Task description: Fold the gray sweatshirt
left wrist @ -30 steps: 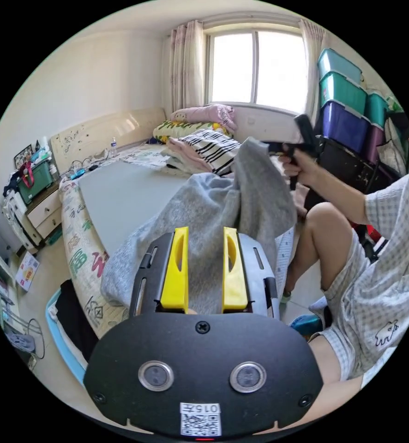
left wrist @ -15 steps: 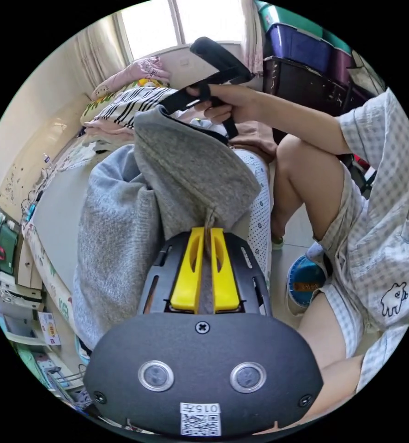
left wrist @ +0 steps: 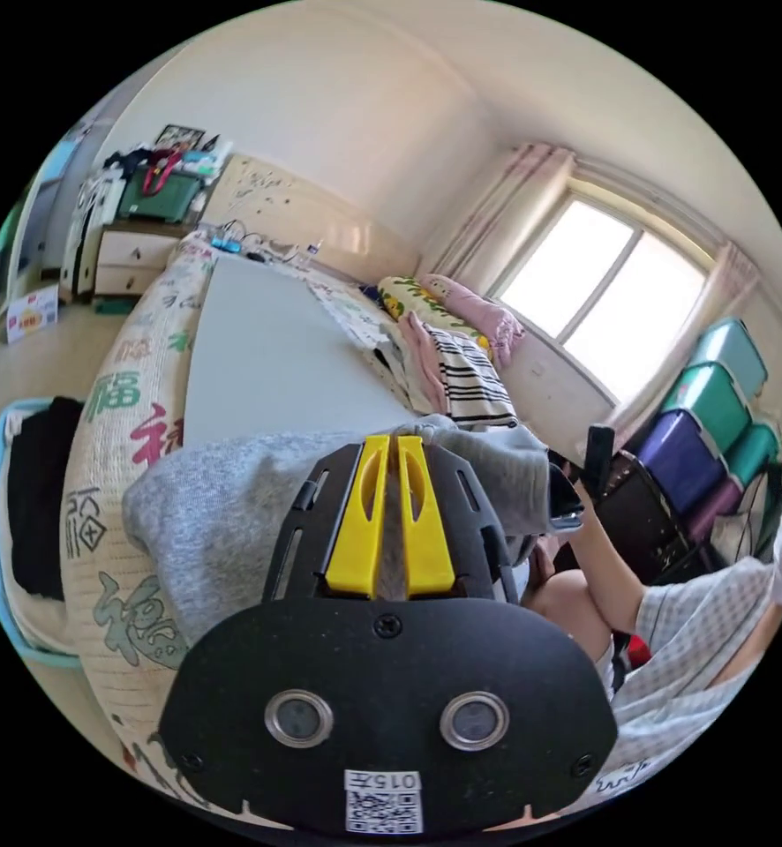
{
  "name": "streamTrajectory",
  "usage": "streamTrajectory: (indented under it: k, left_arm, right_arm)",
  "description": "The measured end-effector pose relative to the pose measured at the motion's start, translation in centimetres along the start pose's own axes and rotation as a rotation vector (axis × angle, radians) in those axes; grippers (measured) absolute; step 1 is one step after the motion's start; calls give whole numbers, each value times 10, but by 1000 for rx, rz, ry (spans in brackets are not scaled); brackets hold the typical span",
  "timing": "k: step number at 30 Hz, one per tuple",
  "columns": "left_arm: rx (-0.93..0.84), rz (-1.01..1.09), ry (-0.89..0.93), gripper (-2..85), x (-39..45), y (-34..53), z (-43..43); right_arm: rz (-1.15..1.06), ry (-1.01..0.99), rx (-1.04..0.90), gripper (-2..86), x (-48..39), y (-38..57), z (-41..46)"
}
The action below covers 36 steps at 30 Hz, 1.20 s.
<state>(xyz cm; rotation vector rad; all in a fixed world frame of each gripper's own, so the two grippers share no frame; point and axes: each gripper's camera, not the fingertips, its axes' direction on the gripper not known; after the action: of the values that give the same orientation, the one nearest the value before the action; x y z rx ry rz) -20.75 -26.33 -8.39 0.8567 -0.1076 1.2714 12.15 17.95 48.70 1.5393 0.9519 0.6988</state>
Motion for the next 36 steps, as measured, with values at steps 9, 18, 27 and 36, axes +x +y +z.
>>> streamTrajectory:
  k: [9,18,27,36]
  left_arm:
    - [46,-189,146,20,-47,-7,-12]
    - [-115,201,103,54,-6,-7,-51]
    - [-319,484,155,63,17,62,-86]
    - [-246,695,-95,117,66,142,-77]
  right_arm:
    - [-66,-228,100,61,-21,-28,-42]
    - [-591,-158,-97,115,-161,-40,-59]
    - [-883,-183,-213,110,-272,-10,-84]
    - [-640,230,-51,114,-349,34,-104]
